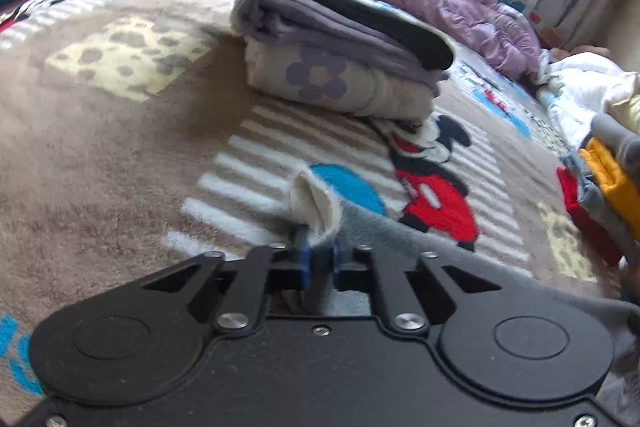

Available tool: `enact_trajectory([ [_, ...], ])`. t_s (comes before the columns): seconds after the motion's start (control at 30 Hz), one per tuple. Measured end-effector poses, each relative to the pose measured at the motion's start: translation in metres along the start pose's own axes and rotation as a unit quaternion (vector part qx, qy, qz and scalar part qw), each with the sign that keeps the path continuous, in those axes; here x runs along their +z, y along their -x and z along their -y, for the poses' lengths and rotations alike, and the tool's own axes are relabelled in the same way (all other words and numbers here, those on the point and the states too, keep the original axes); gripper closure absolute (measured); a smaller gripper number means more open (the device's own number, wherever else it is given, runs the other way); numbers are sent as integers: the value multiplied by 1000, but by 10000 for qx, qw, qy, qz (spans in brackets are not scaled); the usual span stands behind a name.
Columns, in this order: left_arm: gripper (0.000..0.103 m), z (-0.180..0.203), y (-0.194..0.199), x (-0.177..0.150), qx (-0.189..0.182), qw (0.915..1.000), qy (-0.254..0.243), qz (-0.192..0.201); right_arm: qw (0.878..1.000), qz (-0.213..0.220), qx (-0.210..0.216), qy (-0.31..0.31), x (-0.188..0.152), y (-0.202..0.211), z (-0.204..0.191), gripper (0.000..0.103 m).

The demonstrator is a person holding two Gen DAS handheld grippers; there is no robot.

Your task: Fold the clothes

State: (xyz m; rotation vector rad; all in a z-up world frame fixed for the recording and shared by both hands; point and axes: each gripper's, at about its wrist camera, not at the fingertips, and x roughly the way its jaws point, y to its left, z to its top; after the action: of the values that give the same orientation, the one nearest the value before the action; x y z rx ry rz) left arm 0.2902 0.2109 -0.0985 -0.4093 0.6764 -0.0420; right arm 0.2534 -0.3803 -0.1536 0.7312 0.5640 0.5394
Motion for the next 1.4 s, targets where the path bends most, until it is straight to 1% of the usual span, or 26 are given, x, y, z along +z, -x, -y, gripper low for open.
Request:
enact_trajectory([
  [0.07,98,1,17,3,-445,9981,-16,420,9990,268,185,-303,4,9,5,86],
  [0.1,98,2,21,5,-499,9974,-80,516,9982,349,211,-435,6,12,8,86],
  [0.2,98,1,21,3,-463,9974,-182,525,9973,274,18,-677,6,12,18,86],
  [0.3,98,0,18,1,-411,9978,-180,481,9975,219,-36,-673,7,12,18,86],
  [0.43,98,-1,9,-2,-265,9992,-147,270,9968,90,-276,-740,4,8,22,86],
  [0.47,96,-2,7,-3,-188,9996,-134,181,9965,46,-429,-711,4,7,22,84],
  [0.5,94,0,3,-5,8,9997,-250,85,9961,-19,-610,-643,3,5,22,82],
  [0.53,92,2,-1,-7,266,9987,-433,-13,9955,-79,-782,-532,1,3,21,83],
  [0.57,82,5,-5,-10,523,9967,-616,-111,9951,-82,-874,-451,0,3,19,83],
  [0.6,74,5,-5,-10,656,9954,-692,-114,9946,-86,-966,-370,0,3,17,81],
  [0.67,69,4,0,-8,792,9941,-735,-21,9929,26,-1165,-224,1,7,14,72],
  [0.73,68,9,4,-6,700,9943,-796,75,9917,232,-1261,-1,4,16,9,60],
  [0.77,68,12,7,-6,631,9945,-828,123,9910,343,-1284,129,6,21,6,57],
  [0.87,69,21,14,-3,422,9945,-924,267,9871,678,-1351,519,11,37,-3,57],
  [0.9,68,24,16,-2,352,9943,-956,315,9865,741,-1301,666,12,39,-7,57],
  [0.97,69,30,21,0,212,9937,-1020,411,9871,651,-1033,1038,12,34,-17,58],
  [1.03,68,45,15,-7,74,9905,-1344,277,9864,427,-941,1276,9,23,-22,58],
  [1.1,68,57,4,-15,91,9864,-1637,69,9854,175,-867,1458,5,12,-26,58],
  [1.13,68,60,-2,-20,154,9846,-1738,-68,9841,28,-918,1518,3,7,-26,59],
  [1.17,68,59,-9,-23,329,9820,-1850,-214,9819,-153,-1104,1530,0,1,-23,60],
  [1.2,64,58,-17,-27,562,9782,-1967,-366,9790,-333,-1290,1542,-2,-4,-21,60],
  [1.23,64,56,-19,-30,637,9750,-2094,-383,9767,-427,-1442,1533,-4,-7,-17,64],
  [1.27,64,55,-19,-30,636,9744,-2123,-376,9756,-404,-1530,1519,-5,-6,-14,67],
  [1.3,64,53,-17,-29,637,9748,-2099,-394,9741,-408,-1599,1547,-5,-4,-14,67],
  [1.37,64,51,-15,-30,682,9728,-2185,-363,9708,-417,-1738,1602,-6,0,-12,65],
  [1.4,66,51,-11,-29,672,9739,-2147,-304,9693,-391,-1771,1660,-7,3,-13,65],
])
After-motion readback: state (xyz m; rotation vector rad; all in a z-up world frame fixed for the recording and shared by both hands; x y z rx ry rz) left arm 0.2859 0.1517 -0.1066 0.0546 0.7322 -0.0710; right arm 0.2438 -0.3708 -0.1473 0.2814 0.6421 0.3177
